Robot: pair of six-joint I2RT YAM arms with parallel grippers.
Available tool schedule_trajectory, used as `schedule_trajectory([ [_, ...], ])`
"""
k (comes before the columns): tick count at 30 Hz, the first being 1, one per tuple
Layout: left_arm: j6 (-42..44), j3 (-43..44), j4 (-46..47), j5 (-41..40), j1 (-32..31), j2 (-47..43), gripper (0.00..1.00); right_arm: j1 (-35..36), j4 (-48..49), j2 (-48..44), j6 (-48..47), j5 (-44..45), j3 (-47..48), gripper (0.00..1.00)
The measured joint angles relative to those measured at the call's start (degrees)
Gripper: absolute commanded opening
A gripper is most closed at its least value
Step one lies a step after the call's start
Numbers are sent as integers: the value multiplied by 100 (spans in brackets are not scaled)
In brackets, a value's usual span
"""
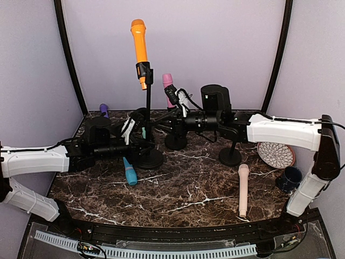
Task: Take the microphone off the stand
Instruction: Unscrew the knob on the stand of the microphone stand.
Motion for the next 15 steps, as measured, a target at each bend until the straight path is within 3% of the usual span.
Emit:
schedule_trajectory([
  [8,2,0,-105,116,11,9,0,297,-361,-140,-883,861,0,0],
  [15,28,4,-168,404,31,37,0,866,-542,-358,-2092,2426,-149,4],
])
